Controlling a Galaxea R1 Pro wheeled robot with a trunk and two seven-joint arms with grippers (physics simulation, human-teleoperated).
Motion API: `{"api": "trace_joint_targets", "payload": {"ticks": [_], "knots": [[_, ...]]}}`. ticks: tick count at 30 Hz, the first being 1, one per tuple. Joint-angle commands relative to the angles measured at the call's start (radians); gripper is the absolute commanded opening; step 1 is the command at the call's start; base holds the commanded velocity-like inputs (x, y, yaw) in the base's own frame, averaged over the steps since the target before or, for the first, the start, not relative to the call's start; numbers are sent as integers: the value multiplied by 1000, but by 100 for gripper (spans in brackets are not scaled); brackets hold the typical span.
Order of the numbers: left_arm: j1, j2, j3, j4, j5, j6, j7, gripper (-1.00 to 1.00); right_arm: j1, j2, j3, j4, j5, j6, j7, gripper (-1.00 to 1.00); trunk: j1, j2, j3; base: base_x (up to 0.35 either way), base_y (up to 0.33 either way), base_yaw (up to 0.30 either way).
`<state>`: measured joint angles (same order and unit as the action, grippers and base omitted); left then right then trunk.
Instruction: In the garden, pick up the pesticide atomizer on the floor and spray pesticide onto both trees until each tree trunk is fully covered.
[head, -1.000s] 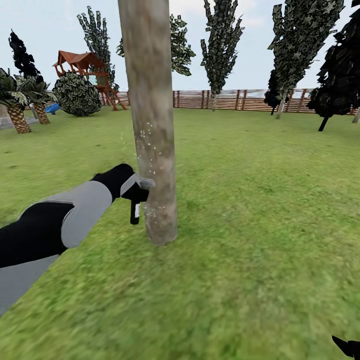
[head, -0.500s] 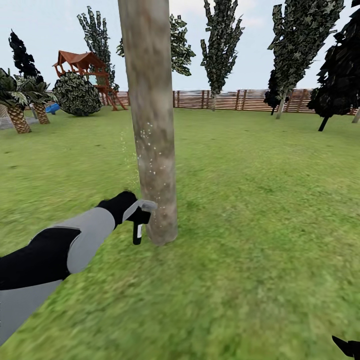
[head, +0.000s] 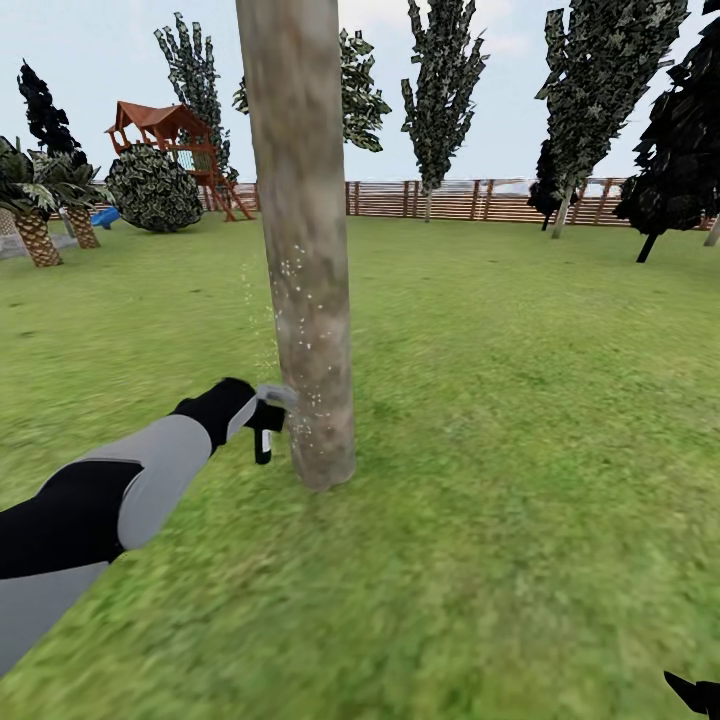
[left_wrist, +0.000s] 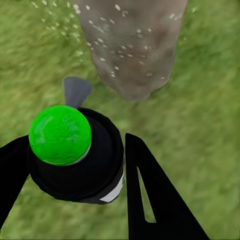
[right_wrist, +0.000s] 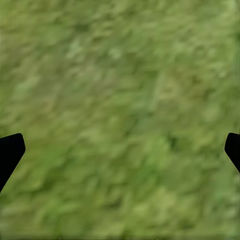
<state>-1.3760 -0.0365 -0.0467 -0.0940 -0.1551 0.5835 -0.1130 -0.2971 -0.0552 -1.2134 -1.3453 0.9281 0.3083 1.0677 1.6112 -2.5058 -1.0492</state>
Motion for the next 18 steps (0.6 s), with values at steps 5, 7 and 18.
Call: {"api": "trace_joint_targets", "payload": {"ticks": [5,7,18], "knots": [[0,11,1,1,2,-55,4,-100,0,0,0,0,0,0,0,100,0,0,0,0,0,0],[17,12,1,2,2,-58,27,-100,0,0,0,0,0,0,0,100,0,0,0,0,0,36],[176,8,2,2,187,-148,62,-100,0,0,0,0,0,0,0,100,0,0,0,0,-37,235]]}}
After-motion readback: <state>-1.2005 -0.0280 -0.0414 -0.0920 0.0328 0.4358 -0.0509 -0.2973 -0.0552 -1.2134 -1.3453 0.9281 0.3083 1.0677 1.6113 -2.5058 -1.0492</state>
